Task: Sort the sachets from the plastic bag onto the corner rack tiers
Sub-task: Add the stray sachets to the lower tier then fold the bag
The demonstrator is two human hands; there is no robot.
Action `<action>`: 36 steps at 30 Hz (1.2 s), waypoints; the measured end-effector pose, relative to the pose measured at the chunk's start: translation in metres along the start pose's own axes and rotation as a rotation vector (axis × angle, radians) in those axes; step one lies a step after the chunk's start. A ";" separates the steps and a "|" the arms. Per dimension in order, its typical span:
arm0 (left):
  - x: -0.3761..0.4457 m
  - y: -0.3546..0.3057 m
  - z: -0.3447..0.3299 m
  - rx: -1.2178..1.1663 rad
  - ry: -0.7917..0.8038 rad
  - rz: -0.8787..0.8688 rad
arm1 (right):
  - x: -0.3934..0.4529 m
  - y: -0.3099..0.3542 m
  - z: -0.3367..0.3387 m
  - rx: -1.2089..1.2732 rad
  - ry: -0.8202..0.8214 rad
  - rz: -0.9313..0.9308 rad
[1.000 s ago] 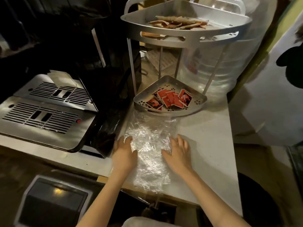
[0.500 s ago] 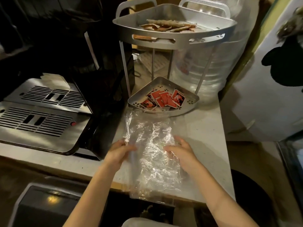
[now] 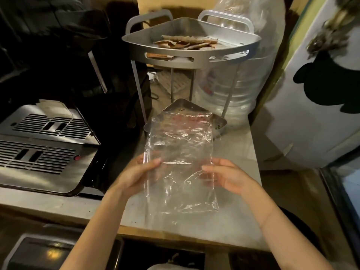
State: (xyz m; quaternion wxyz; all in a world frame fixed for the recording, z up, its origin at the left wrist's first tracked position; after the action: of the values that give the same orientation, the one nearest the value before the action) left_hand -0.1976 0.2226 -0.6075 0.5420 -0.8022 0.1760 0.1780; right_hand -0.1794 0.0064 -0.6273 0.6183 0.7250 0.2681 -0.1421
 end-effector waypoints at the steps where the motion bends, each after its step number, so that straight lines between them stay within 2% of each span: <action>1: -0.001 -0.001 -0.002 -0.014 0.027 0.001 | -0.001 0.004 0.002 -0.017 -0.002 0.027; 4: -0.003 -0.008 -0.008 -0.044 0.126 -0.039 | -0.002 0.015 0.008 -0.076 -0.020 0.117; 6: -0.002 -0.011 -0.007 0.081 0.145 -0.088 | -0.002 0.022 0.015 -0.097 -0.045 0.172; 9: 0.002 -0.015 -0.007 0.216 0.127 -0.168 | -0.004 0.032 0.019 -0.111 -0.034 0.260; 13: 0.007 -0.019 -0.013 0.141 0.095 -0.223 | -0.006 0.039 0.026 -0.067 -0.055 0.279; 16: 0.010 -0.018 -0.014 0.224 0.047 -0.259 | -0.004 0.037 0.032 -0.086 -0.045 0.264; 19: 0.011 -0.016 -0.016 0.307 0.073 -0.252 | -0.008 0.036 0.030 -0.252 0.009 0.266; 23: 0.006 -0.030 -0.015 0.611 0.078 -0.326 | -0.019 0.032 0.036 -0.770 0.167 0.226; 25: 0.002 -0.037 -0.023 0.740 0.110 -0.348 | -0.020 0.037 0.038 -0.838 0.101 0.257; 28: -0.002 -0.043 -0.043 0.843 0.202 -0.351 | -0.023 0.054 0.020 -0.743 -0.011 0.401; 32: -0.008 -0.047 -0.072 0.837 0.344 -0.338 | -0.020 0.041 -0.013 -0.910 0.150 0.275; 34: -0.010 -0.054 -0.077 0.720 0.323 -0.324 | -0.019 0.044 -0.017 -0.967 0.173 0.311; 36: -0.011 -0.057 -0.076 0.531 0.271 -0.240 | -0.020 0.054 -0.015 -0.933 0.121 0.398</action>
State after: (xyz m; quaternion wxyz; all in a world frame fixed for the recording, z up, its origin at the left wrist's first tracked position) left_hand -0.1725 0.1730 -0.5295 0.7213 -0.6641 0.1911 -0.0476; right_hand -0.1673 0.0118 -0.5692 0.8746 0.4158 0.1950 0.1555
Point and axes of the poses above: each hand's wrist, its own x-axis towards the middle knuckle, its own z-axis out of the back of the hand, y = z × x, the point moved 7 cm from there along x, towards the middle knuckle, and after that the axes turned 7 degrees about -y, right-handed, at the moved point
